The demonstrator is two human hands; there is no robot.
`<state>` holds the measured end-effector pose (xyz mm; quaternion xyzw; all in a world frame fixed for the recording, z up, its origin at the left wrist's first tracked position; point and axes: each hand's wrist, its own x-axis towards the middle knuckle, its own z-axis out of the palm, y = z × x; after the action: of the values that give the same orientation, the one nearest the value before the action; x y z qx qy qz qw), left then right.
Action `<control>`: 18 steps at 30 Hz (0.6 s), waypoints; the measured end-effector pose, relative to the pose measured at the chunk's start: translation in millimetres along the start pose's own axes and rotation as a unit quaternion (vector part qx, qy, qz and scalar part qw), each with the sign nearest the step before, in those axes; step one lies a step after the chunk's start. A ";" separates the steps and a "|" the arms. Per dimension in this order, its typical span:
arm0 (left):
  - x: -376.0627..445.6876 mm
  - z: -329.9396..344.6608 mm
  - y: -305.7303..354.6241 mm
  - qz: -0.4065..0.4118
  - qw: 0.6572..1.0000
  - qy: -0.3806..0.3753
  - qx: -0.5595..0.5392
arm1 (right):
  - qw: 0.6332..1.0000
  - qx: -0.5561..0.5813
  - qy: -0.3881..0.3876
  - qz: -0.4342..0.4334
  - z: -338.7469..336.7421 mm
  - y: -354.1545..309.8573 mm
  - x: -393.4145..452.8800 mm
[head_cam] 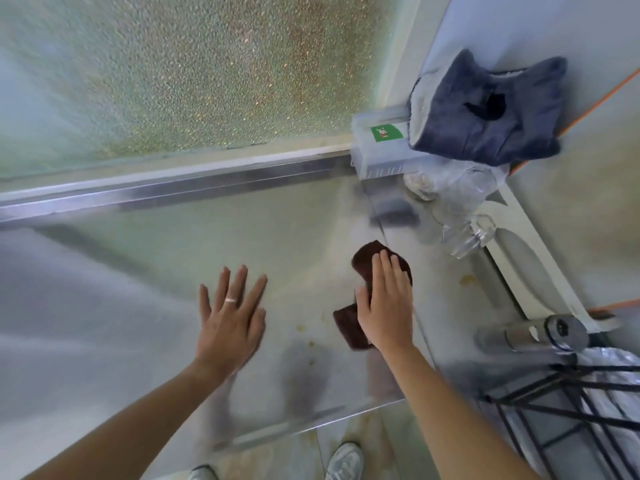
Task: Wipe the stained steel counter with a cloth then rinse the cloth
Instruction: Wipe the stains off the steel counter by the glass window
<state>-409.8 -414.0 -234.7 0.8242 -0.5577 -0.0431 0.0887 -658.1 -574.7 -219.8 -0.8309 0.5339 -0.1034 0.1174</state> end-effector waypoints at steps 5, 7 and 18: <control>1.2 1.9 2.0 -0.015 1.000 -0.019 -0.017 | 0.999 -0.005 -0.002 -0.047 14.6 -29.4 -21.6; 1.2 0.5 2.0 -0.015 0.999 -0.021 -0.019 | 0.998 0.000 -0.008 -0.067 17.0 -46.2 -36.8; -9.7 -9.3 -0.3 0.002 0.998 -0.032 -0.045 | 0.964 -0.007 -0.076 -0.256 32.4 -101.9 -129.9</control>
<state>-411.6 -404.0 -225.9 0.8163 -0.5596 -0.0941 0.1080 -613.6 -412.5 -225.5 -0.9460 0.2940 -0.0625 0.1213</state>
